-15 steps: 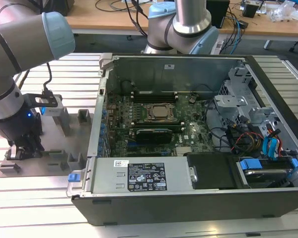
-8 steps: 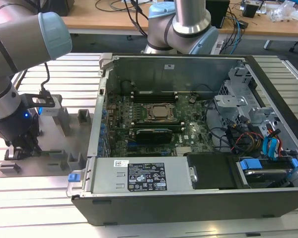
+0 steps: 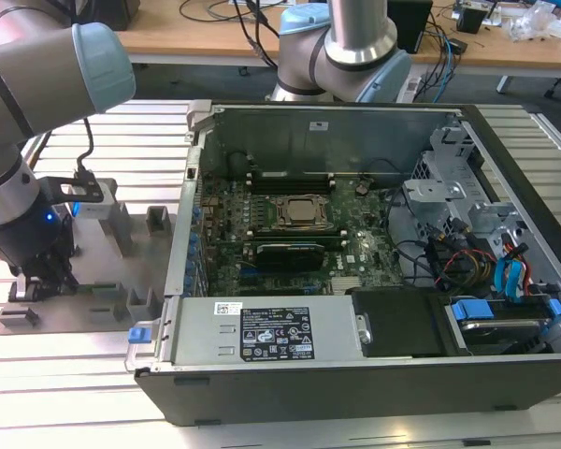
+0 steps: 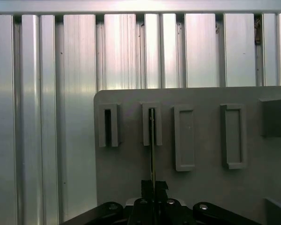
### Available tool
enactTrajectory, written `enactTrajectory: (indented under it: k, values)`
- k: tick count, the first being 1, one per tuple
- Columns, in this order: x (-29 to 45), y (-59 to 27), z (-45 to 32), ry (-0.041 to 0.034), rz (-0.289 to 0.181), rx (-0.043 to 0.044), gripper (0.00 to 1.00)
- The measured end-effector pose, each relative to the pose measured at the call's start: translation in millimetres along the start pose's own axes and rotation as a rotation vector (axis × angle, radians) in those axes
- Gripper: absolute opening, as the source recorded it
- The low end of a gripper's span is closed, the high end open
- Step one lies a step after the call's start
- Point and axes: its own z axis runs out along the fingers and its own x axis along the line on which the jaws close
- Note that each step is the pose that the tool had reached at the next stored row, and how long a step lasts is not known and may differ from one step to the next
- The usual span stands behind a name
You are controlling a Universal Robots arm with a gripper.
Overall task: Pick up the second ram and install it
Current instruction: 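Pick up the second ram and move it above second insertion slot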
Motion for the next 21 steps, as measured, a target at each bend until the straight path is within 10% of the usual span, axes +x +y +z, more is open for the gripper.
enactTrajectory:
  k: [21]
  values:
    - [-1.0,0.4,-49.2,0.0000,0.000,-0.0001,0.13]
